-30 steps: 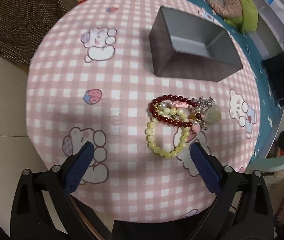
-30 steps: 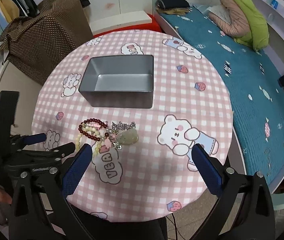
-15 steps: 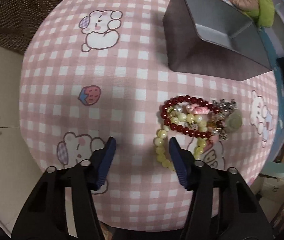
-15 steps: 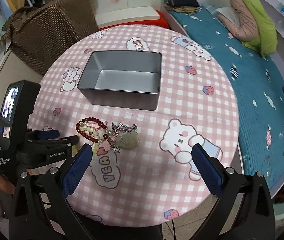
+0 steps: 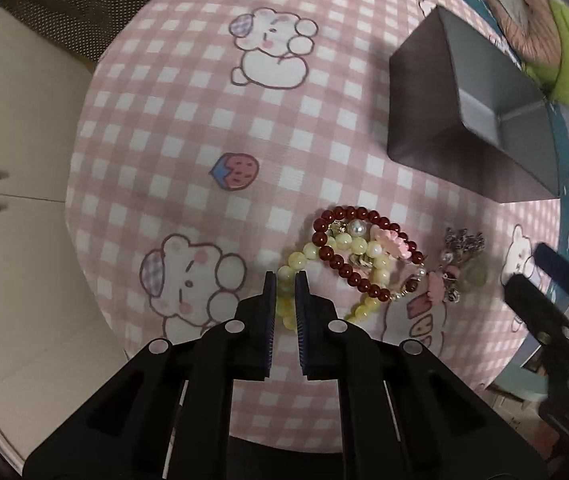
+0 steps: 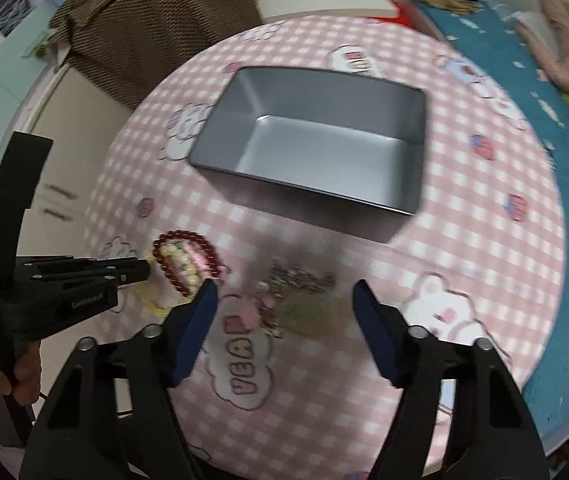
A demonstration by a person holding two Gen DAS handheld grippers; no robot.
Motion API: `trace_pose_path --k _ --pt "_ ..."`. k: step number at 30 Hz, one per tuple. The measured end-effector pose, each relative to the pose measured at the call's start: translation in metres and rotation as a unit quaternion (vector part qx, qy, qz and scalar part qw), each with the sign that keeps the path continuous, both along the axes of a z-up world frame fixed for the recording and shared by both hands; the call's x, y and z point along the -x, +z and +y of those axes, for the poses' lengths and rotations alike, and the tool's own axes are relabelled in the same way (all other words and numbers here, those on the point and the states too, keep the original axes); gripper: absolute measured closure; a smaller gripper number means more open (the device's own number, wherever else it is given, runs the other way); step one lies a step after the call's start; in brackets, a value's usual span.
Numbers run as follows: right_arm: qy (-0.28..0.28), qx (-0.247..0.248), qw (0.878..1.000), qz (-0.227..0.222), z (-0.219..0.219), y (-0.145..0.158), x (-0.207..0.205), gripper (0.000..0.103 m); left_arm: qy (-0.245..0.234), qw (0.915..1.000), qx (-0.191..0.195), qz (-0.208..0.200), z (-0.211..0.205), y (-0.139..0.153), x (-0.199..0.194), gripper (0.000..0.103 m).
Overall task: Organize jewelry
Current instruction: 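Grasp the pale yellow bead bracelet with the left gripper while the right grasps the red bead bracelet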
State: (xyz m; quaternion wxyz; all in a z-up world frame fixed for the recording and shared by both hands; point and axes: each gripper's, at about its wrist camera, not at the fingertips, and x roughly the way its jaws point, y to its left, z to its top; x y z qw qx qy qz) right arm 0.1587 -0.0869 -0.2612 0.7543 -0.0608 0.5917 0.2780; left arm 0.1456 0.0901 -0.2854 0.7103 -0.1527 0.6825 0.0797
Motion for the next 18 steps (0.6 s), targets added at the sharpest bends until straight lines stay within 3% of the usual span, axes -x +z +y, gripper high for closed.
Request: trace_pose_path --k 4,12,18 --pt "0.032 -0.004 0.999 0.018 0.019 -0.014 0.001 0.041 0.016 0.9998 -0.003 -0.008 0.008 0.008 0.008 0.094" --pt "0.037 -0.022 0.997 0.059 0.037 -0.038 -0.001 0.071 0.038 0.9991 0.016 -0.015 0.023 0.002 0.017 0.094" --pt "0.04 -0.027 0.997 0.066 0.05 -0.039 -0.002 0.075 0.041 0.9987 0.015 -0.024 0.024 0.005 0.021 0.094"
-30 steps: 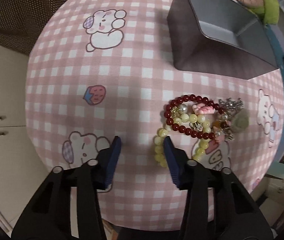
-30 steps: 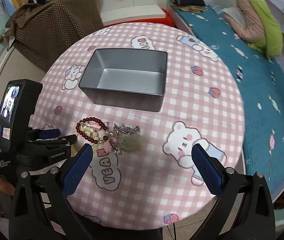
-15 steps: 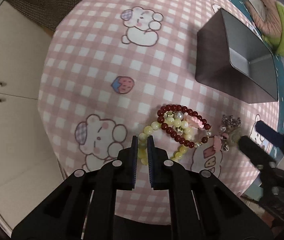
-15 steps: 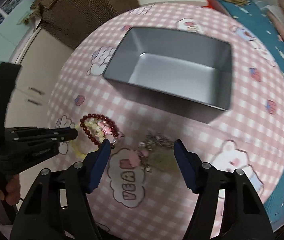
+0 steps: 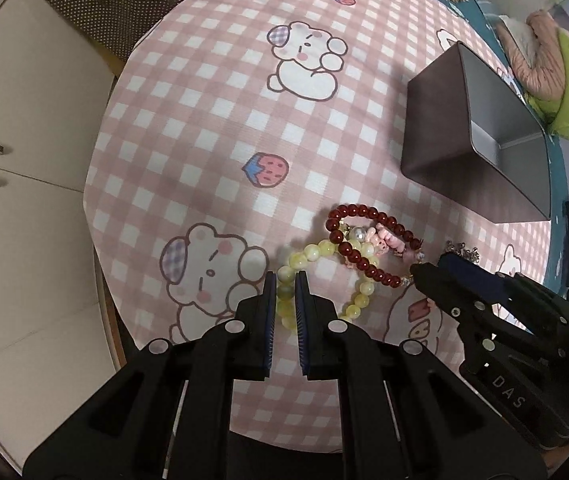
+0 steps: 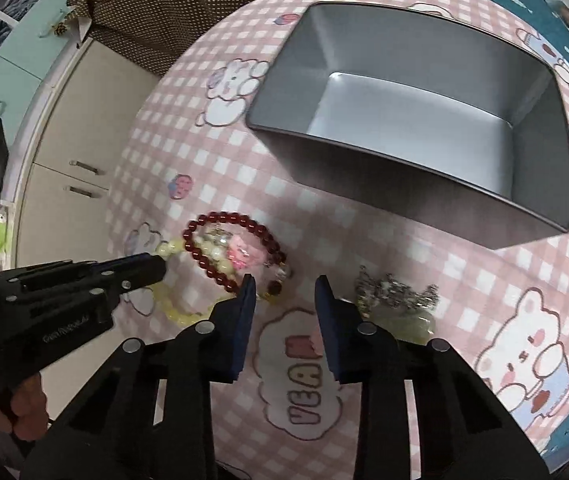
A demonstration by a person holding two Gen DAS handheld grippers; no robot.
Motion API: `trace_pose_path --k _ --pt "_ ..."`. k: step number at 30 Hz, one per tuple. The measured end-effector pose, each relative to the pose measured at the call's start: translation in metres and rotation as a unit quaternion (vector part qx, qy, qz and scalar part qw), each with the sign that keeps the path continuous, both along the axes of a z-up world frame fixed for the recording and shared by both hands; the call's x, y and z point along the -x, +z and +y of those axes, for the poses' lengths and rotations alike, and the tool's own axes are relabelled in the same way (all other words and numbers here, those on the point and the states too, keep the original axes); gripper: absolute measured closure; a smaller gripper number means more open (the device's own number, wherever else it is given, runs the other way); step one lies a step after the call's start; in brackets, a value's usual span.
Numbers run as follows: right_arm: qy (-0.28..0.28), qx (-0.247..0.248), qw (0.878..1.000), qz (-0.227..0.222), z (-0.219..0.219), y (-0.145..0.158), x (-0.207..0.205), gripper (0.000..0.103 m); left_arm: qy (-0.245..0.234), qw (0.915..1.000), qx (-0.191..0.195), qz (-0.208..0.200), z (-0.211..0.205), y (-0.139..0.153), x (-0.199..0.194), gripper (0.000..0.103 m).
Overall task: Organize jewelry
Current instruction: 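Grasp the pale yellow bead bracelet with the left gripper while the right grasps the red bead bracelet, then lift the yellow bracelet with the left gripper while the right lifts the red bracelet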
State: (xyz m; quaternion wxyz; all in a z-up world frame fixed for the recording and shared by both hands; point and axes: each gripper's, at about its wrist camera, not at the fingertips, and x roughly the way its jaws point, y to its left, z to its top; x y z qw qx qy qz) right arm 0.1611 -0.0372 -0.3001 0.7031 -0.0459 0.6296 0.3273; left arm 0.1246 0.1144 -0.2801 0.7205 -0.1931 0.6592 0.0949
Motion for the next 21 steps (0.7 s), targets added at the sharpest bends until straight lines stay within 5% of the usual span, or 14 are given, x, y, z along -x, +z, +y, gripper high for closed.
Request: trace_pose_path --k 8,12,21 --pt "0.001 0.017 1.0 -0.003 0.015 -0.007 0.002 0.076 0.001 0.9999 0.012 -0.001 0.006 -0.008 0.0 0.094" --pt "0.004 0.032 0.999 -0.016 0.018 -0.008 0.004 0.093 -0.002 0.9999 0.015 -0.004 0.01 -0.006 0.003 0.094" --pt "-0.009 0.022 0.999 -0.041 0.011 0.012 0.008 0.094 -0.014 0.9993 0.023 -0.025 0.014 0.01 0.003 0.094"
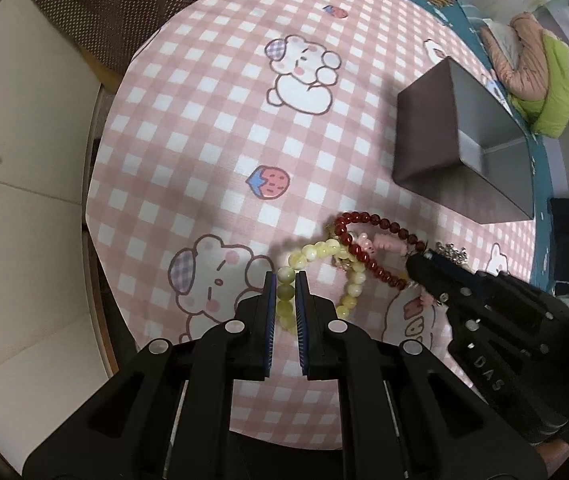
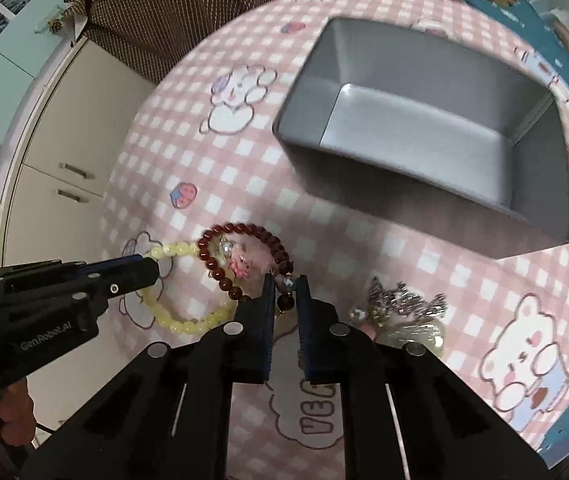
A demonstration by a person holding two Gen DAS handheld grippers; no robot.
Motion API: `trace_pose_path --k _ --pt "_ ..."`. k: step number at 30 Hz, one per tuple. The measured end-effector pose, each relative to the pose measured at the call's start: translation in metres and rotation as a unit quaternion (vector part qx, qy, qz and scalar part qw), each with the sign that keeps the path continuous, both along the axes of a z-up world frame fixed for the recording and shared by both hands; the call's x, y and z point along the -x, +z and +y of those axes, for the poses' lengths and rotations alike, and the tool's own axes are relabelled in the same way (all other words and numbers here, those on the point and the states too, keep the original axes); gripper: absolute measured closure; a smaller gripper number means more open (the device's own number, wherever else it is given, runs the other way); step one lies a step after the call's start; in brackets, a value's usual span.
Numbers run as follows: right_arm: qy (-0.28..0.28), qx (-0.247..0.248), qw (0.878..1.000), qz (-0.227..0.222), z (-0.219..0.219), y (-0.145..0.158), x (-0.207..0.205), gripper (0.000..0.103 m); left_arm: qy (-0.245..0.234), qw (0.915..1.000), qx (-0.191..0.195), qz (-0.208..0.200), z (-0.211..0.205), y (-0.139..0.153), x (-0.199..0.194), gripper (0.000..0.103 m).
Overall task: Organize jewelry
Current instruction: 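Lift the yellow bracelet with the left gripper while the right lifts the red bracelet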
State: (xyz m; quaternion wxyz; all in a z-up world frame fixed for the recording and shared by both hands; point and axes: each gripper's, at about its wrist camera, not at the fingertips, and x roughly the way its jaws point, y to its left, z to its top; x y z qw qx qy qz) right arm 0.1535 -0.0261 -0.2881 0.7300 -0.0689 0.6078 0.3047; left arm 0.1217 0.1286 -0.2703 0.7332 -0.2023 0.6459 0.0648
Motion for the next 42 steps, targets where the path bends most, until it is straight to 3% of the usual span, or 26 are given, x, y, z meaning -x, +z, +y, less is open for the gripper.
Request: trace_pose_path --k 14,17,21,24,29,31,42 --pt "-0.014 -0.016 0.998 -0.051 -0.015 0.047 0.002 0.094 -0.005 0.999 0.003 -0.043 0.0 0.037 0.002 0.094" --pt "-0.002 0.028 0.998 -0.054 -0.015 0.029 0.004 0.094 -0.007 0.9987 0.003 -0.05 -0.002 0.043 0.001 0.094" --pt "-0.016 0.056 0.998 0.0 -0.024 -0.009 0.005 0.092 -0.01 0.9989 0.003 -0.045 -0.004 0.04 -0.003 0.094" --pt "-0.017 0.073 0.997 0.013 -0.028 -0.022 0.006 0.089 -0.01 0.9992 0.006 -0.039 -0.005 0.036 -0.002 0.094" --pt "-0.027 0.058 0.998 0.013 -0.036 -0.027 0.004 0.086 -0.006 0.9995 0.014 -0.027 -0.003 0.028 0.001 0.094" --pt "-0.031 0.049 0.998 0.016 -0.04 -0.026 0.004 0.09 -0.006 0.9994 0.013 -0.03 -0.003 0.029 0.001 0.094" --pt "-0.031 0.001 0.999 -0.037 -0.045 0.02 -0.002 0.1 -0.006 0.9988 0.022 -0.043 -0.001 0.033 -0.004 0.094"
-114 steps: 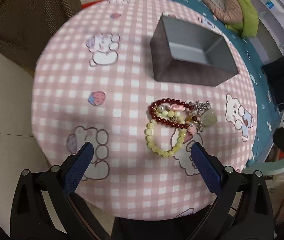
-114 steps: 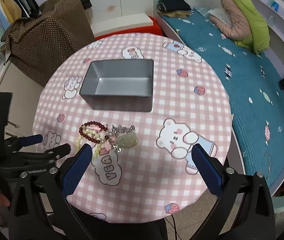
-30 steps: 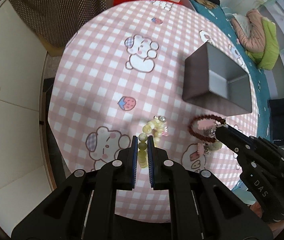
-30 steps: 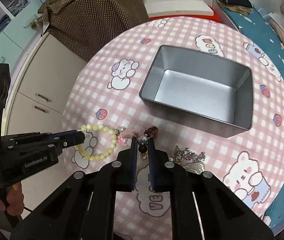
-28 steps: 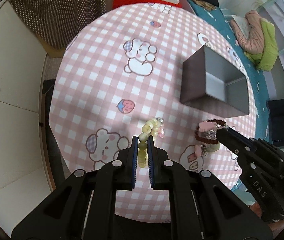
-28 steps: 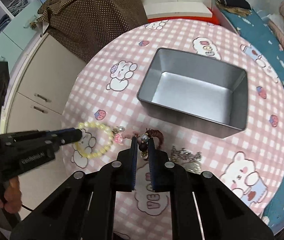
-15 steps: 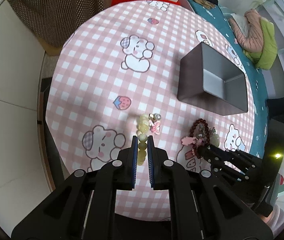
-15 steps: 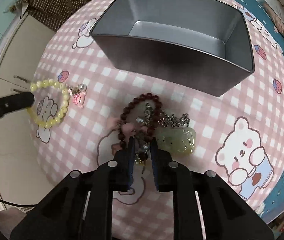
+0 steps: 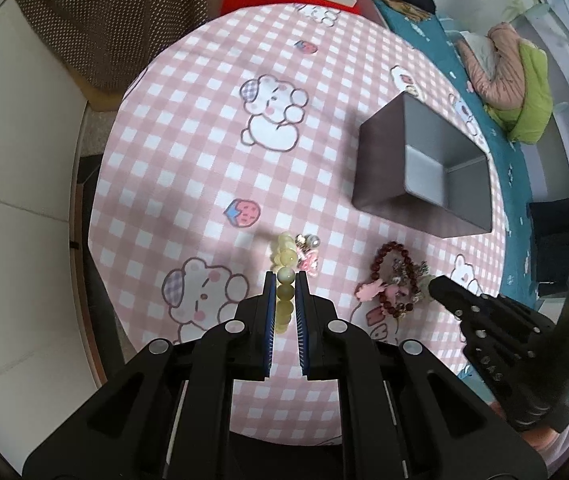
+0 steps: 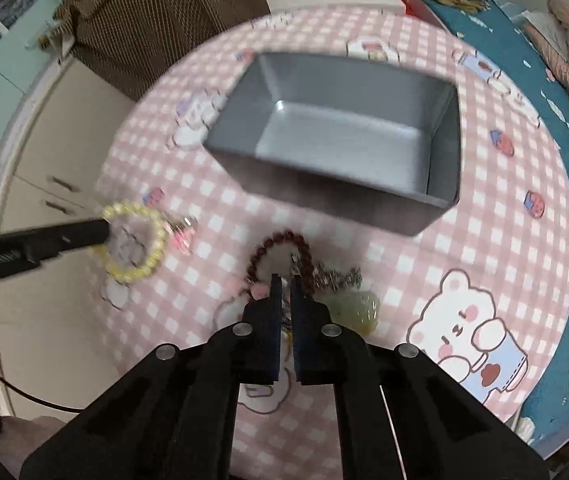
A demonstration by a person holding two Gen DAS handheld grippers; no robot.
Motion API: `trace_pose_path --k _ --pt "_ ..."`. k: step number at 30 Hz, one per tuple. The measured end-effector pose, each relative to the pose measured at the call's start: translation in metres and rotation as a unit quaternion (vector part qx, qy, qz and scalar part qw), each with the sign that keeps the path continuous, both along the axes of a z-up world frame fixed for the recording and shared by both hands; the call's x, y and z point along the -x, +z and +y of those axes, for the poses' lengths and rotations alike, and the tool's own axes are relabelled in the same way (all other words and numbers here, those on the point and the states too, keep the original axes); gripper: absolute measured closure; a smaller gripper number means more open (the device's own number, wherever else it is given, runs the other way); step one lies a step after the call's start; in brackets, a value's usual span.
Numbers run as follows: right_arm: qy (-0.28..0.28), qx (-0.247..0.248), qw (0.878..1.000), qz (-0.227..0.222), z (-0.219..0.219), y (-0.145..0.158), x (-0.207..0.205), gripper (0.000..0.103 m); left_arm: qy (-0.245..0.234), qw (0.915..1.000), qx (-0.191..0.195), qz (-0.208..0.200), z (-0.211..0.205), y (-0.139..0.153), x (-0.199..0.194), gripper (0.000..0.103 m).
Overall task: Organize jewelry
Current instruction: 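Lift the yellow bracelet with the left gripper while the right lifts the red bracelet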
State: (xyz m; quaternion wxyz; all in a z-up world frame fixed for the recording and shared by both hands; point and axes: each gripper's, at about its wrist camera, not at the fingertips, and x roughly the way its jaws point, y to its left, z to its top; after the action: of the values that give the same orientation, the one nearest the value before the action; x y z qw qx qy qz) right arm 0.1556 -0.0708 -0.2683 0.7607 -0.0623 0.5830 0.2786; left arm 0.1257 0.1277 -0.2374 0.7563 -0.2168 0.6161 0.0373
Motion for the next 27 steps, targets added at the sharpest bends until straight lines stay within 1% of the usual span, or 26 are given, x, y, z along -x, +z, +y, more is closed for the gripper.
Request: trace_pose_path --k 3,5,7,8,10,11,13,15,19,23,25,26,27 --pt "0.001 -0.011 1.0 -0.021 0.001 0.016 0.003 0.102 -0.001 1.0 0.001 -0.009 0.0 0.005 -0.002 0.094" --pt "0.004 -0.006 1.0 -0.02 0.002 0.018 0.003 0.101 -0.001 0.9999 0.002 -0.012 0.0 0.007 -0.004 0.094" --pt "-0.004 0.015 1.0 -0.007 -0.001 0.006 0.002 0.098 0.0 0.9999 0.003 -0.012 0.0 0.007 -0.006 0.094" --pt "-0.012 0.022 1.0 0.011 -0.005 -0.004 0.0 0.098 0.001 0.9999 0.003 -0.011 -0.001 0.006 -0.006 0.094" --pt "-0.021 0.017 0.999 0.043 -0.008 -0.02 -0.002 0.098 0.003 1.0 0.002 -0.007 0.0 0.005 -0.004 0.094" --pt "-0.023 0.025 0.998 0.048 -0.011 -0.025 -0.002 0.098 0.005 1.0 0.004 -0.005 0.0 0.005 -0.002 0.094" --pt "-0.021 0.034 0.998 0.057 -0.011 -0.033 -0.003 0.098 0.011 0.9999 0.006 -0.002 0.003 0.003 0.001 0.094" --pt "-0.022 0.031 0.997 0.062 -0.012 -0.037 -0.004 0.097 0.018 0.9998 0.008 0.003 0.006 0.001 0.002 0.094" --pt "-0.018 0.028 0.998 0.056 -0.007 -0.04 -0.009 0.097 0.021 0.9998 0.003 -0.001 0.01 0.004 0.002 0.094" --pt "-0.007 0.031 0.998 0.05 0.002 -0.041 -0.013 0.093 0.022 0.9998 0.003 0.0 0.011 0.004 0.002 0.094" --pt "-0.003 0.031 0.998 0.052 0.004 -0.042 -0.012 0.088 0.021 0.9998 0.005 0.001 0.011 0.004 0.001 0.094" --pt "0.0 0.04 0.998 0.057 0.004 -0.045 -0.013 0.085 0.02 0.9998 0.004 0.001 0.01 0.004 0.002 0.094" --pt "0.001 0.039 0.998 0.053 0.004 -0.044 -0.012 0.083 0.019 0.9998 0.004 0.0 0.01 0.004 0.001 0.094"
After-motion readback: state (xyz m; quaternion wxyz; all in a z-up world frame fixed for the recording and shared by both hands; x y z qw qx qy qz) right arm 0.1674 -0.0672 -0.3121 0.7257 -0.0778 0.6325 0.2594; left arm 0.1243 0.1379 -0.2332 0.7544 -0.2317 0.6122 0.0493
